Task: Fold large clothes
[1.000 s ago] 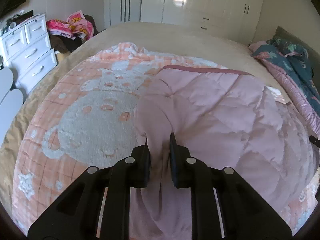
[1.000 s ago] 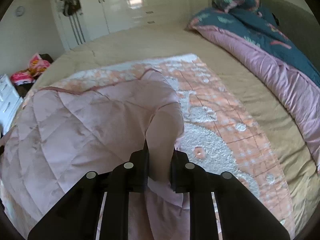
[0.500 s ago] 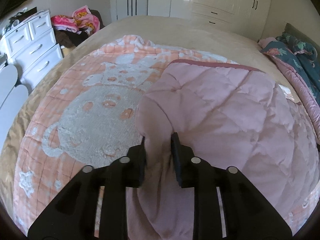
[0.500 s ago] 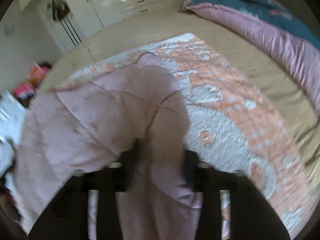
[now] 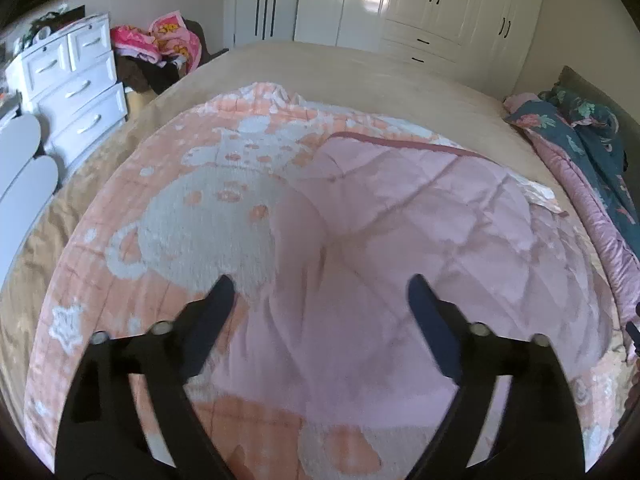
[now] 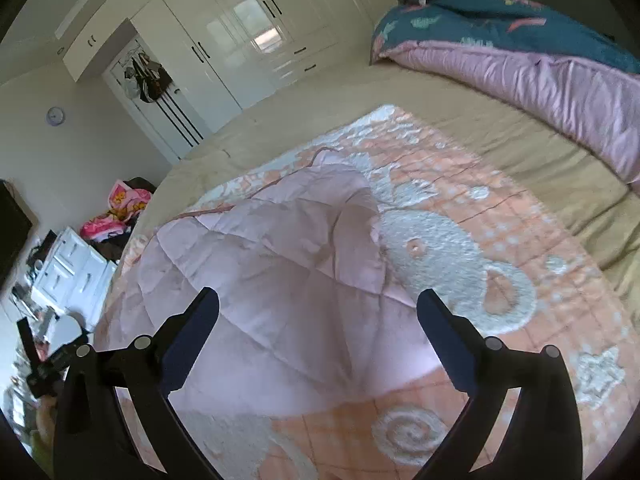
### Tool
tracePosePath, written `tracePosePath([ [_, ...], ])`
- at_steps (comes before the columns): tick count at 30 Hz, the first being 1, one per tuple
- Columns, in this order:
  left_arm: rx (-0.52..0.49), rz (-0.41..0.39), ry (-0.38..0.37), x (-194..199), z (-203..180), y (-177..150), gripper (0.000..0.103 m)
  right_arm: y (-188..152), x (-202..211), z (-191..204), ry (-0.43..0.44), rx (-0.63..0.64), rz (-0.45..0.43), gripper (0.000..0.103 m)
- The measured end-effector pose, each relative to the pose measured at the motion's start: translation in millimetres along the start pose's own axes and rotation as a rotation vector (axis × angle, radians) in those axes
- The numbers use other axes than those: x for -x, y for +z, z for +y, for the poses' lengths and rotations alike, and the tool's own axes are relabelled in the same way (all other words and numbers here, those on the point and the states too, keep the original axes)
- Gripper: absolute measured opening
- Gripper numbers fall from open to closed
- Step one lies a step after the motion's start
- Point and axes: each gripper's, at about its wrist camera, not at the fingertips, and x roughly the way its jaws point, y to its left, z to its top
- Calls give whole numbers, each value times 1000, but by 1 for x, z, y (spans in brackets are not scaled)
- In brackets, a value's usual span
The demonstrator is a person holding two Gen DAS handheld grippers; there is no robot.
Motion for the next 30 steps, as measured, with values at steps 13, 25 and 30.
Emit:
tracePosePath([
  [13, 123, 60, -69, 27, 18, -62, 93, -49, 37, 8, -51, 81, -21, 99],
  [25, 230, 103, -138, 32, 26, -103, 94, -89, 38, -11, -48, -44, 24, 99],
  [30, 276, 135, -188, 27, 25, -115, 94, -97, 34, -19, -65, -102, 39, 99],
])
